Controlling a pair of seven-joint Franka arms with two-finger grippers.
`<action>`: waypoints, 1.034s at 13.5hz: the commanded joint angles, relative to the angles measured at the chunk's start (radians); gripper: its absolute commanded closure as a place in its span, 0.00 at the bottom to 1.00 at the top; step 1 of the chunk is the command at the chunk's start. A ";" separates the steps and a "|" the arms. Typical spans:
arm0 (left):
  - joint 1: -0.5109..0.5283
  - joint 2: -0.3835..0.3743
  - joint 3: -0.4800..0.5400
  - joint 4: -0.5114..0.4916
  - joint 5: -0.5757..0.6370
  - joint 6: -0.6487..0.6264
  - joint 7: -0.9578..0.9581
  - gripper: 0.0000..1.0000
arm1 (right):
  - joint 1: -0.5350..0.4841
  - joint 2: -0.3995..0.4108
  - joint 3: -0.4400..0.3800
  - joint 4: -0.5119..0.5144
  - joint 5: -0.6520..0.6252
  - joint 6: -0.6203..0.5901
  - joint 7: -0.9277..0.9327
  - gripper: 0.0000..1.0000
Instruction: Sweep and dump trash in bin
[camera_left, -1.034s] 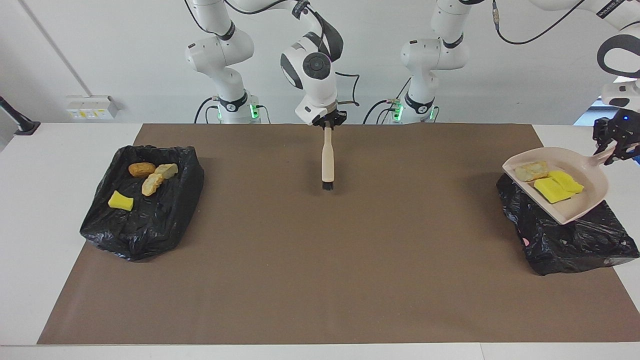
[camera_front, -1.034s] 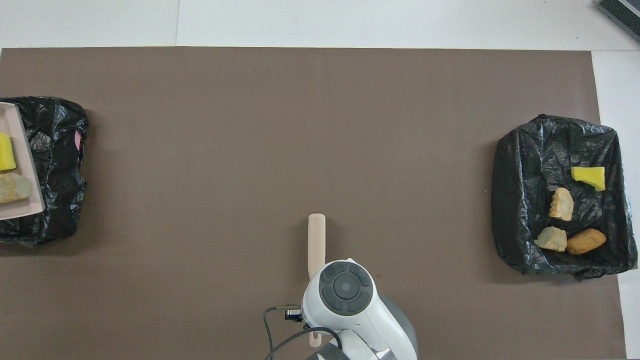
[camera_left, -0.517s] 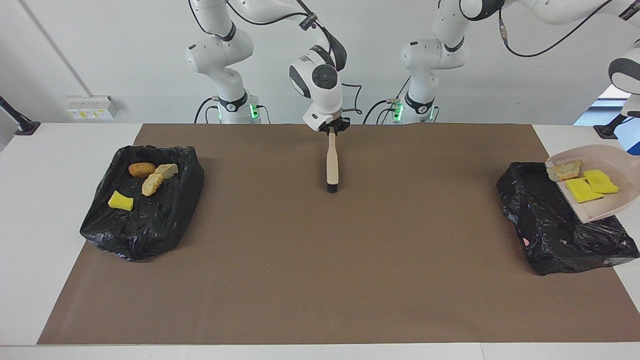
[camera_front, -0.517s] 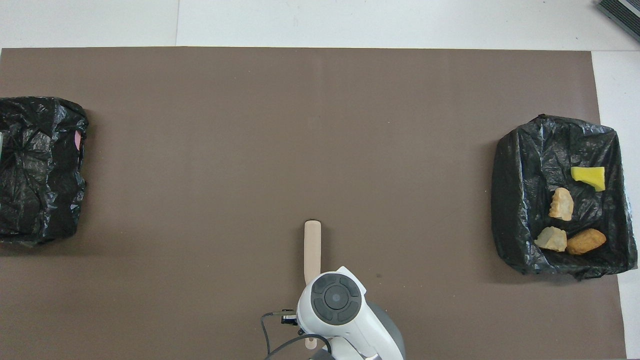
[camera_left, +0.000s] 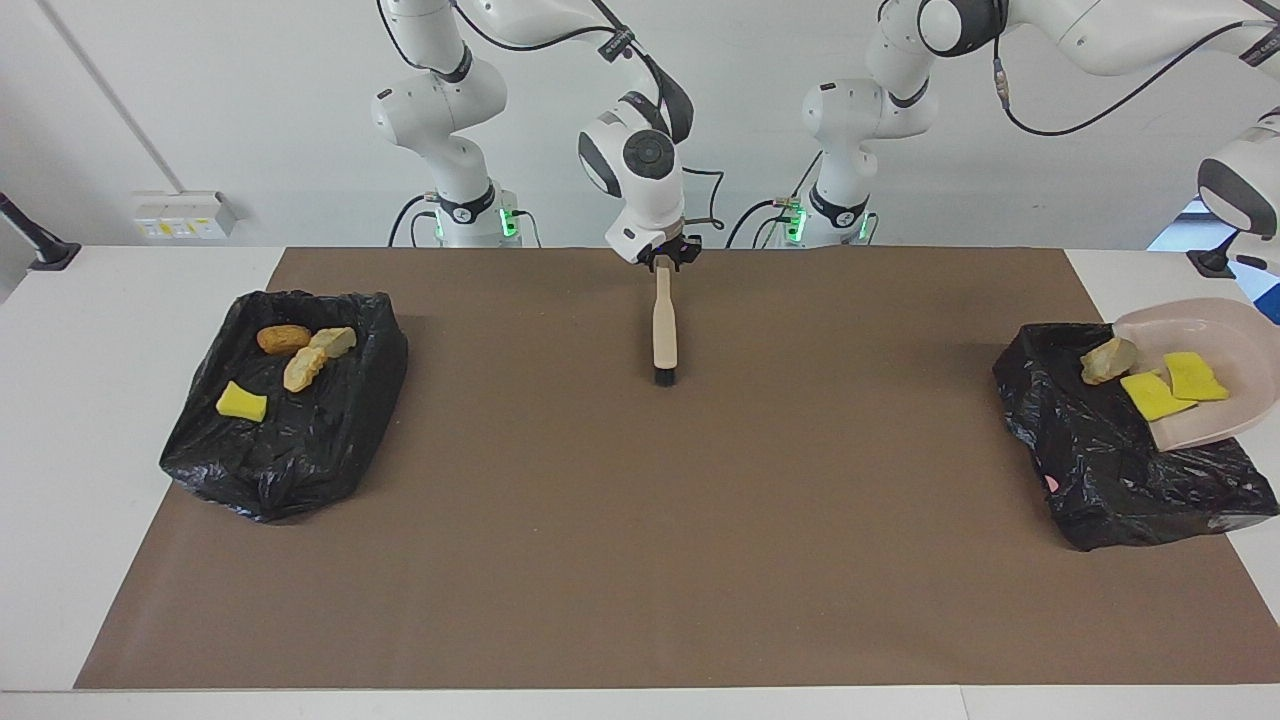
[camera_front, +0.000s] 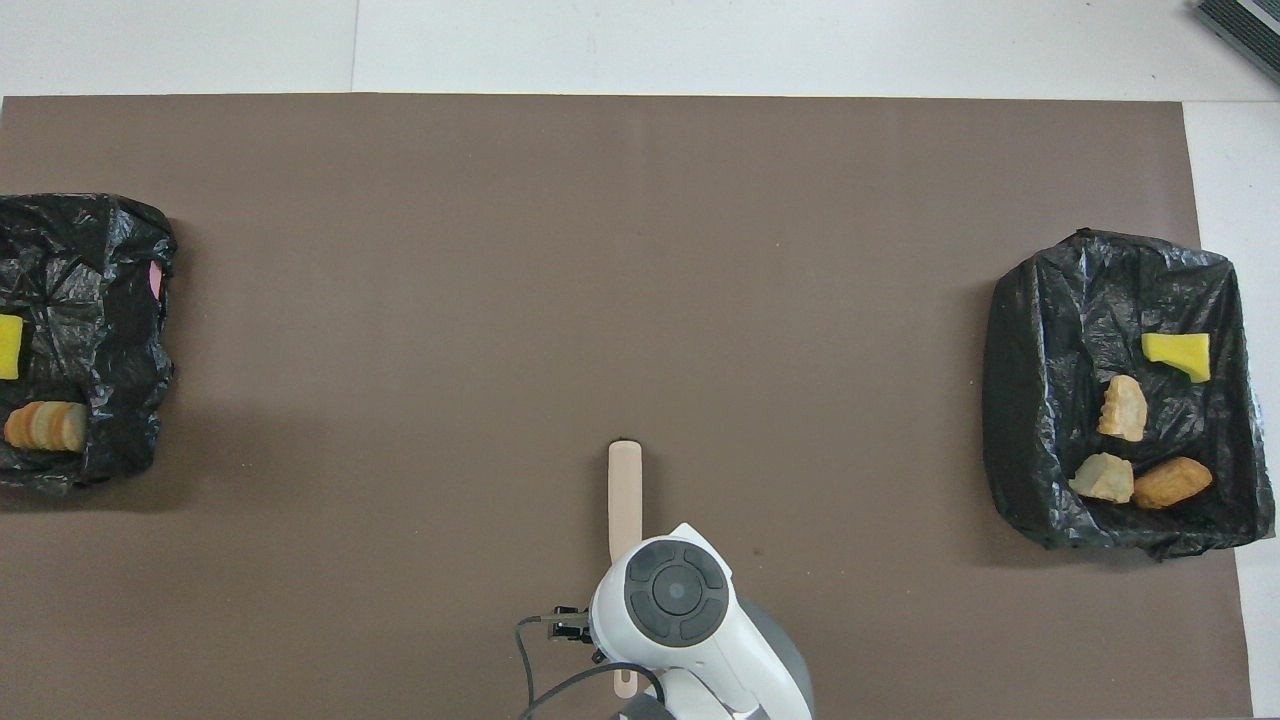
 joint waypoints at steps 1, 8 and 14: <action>-0.022 -0.018 -0.014 0.028 0.073 -0.098 -0.075 1.00 | -0.060 -0.077 -0.003 0.015 -0.055 -0.058 0.022 0.00; -0.023 -0.048 -0.146 0.109 0.182 -0.357 -0.259 1.00 | -0.298 -0.149 -0.003 0.085 -0.345 -0.147 -0.005 0.00; -0.022 -0.104 -0.254 0.065 0.196 -0.419 -0.475 1.00 | -0.573 -0.178 -0.004 0.265 -0.372 -0.274 -0.364 0.00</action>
